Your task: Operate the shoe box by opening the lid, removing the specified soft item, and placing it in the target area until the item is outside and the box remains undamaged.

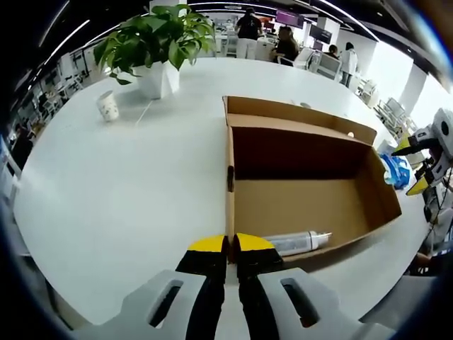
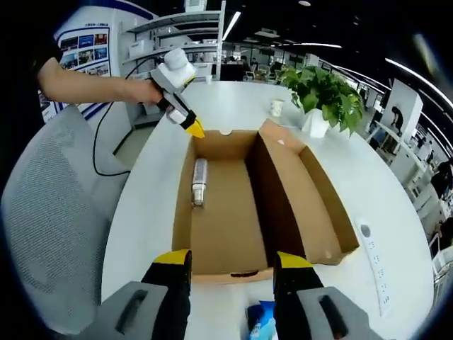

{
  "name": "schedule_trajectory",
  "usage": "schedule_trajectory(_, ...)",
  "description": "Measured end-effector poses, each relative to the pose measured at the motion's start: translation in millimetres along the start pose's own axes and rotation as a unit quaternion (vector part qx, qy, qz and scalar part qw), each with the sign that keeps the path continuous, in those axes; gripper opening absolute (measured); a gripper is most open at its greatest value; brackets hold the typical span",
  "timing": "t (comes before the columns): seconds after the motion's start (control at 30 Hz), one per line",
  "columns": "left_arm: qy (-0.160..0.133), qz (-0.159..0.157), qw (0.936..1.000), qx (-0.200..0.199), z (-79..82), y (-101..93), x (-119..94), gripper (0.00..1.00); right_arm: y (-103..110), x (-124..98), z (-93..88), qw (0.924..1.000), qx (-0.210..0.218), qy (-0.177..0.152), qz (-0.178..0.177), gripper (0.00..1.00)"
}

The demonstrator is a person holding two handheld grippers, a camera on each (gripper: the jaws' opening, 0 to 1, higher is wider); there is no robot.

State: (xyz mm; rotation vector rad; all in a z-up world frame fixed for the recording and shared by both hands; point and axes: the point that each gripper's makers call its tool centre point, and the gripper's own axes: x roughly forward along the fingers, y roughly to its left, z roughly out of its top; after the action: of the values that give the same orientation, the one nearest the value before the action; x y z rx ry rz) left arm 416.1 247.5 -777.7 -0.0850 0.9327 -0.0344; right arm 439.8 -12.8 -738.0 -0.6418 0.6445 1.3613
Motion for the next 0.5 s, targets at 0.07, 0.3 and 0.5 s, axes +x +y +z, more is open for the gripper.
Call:
schedule_trajectory(0.07,-0.001,0.0,1.0,0.0,-0.1,0.1,0.1,0.01,4.9,7.9,4.5,1.0,-0.002,-0.003,0.007,0.44)
schedule_trajectory(0.3,-0.001,-0.001,1.0,-0.002,-0.3,-0.2,0.0,0.01,12.5,28.6,11.8,0.9997,-0.011,-0.004,0.02,0.44)
schedule_trajectory(0.5,-0.001,-0.001,1.0,-0.001,-0.4,-0.6,-0.3,0.01,16.2,47.5,14.4,0.9996,-0.014,-0.004,0.026,0.44)
